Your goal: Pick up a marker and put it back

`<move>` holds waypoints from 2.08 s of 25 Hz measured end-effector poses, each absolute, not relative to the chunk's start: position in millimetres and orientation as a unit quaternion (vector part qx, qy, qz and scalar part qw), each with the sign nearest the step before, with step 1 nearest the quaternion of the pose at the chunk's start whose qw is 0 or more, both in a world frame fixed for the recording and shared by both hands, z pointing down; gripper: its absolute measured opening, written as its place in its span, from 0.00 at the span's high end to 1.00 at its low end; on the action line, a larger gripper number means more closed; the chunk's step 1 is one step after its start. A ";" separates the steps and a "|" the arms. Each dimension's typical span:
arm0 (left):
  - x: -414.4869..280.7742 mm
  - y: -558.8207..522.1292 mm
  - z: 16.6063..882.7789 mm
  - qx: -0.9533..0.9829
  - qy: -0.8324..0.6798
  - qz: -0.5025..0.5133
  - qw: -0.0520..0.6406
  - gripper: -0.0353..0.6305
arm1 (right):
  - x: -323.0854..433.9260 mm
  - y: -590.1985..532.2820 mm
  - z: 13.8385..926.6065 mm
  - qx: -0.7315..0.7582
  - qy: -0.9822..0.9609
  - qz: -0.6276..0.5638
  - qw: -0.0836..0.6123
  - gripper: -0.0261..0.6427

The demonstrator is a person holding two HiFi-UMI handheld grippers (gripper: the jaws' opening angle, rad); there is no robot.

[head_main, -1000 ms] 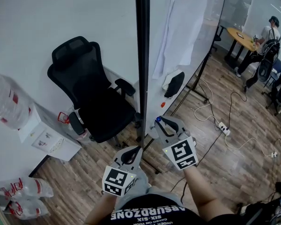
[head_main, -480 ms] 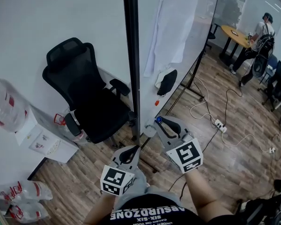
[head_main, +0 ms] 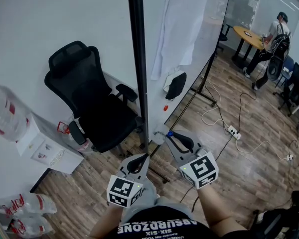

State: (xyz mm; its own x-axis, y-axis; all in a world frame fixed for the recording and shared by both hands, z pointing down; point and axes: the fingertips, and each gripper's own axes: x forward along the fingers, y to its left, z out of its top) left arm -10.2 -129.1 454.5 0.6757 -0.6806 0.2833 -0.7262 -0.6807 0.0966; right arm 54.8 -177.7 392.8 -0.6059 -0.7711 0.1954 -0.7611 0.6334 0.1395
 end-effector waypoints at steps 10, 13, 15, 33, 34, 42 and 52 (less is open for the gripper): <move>-0.3 -123.6 451.7 0.914 -0.378 0.106 0.100 0.94 | 59.0 -156.3 420.2 0.430 -0.894 0.018 0.124 0.87; 4.2 -121.0 451.2 0.915 -0.376 0.105 0.099 0.94 | 61.4 -150.7 431.3 0.431 -0.893 0.033 0.127 0.87; 6.0 -119.5 451.7 0.916 -0.375 0.105 0.099 0.94 | 62.1 -147.6 437.5 0.430 -0.892 0.043 0.129 0.87; 13.7 -119.5 453.3 0.915 -0.376 0.093 0.111 0.94 | 57.3 -138.1 486.1 0.420 -0.889 0.093 0.155 0.87; 13.3 -119.5 453.8 0.915 -0.376 0.092 0.112 0.94 | 56.5 -137.6 487.6 0.420 -0.889 0.095 0.157 0.87; 9.0 -120.5 456.0 0.913 -0.381 0.092 0.117 0.94 | 52.1 -135.4 492.1 0.415 -0.890 0.099 0.162 0.87; 5.6 -120.3 456.2 0.912 -0.382 0.091 0.118 0.94 | 48.0 -135.1 490.9 0.412 -0.891 0.097 0.163 0.87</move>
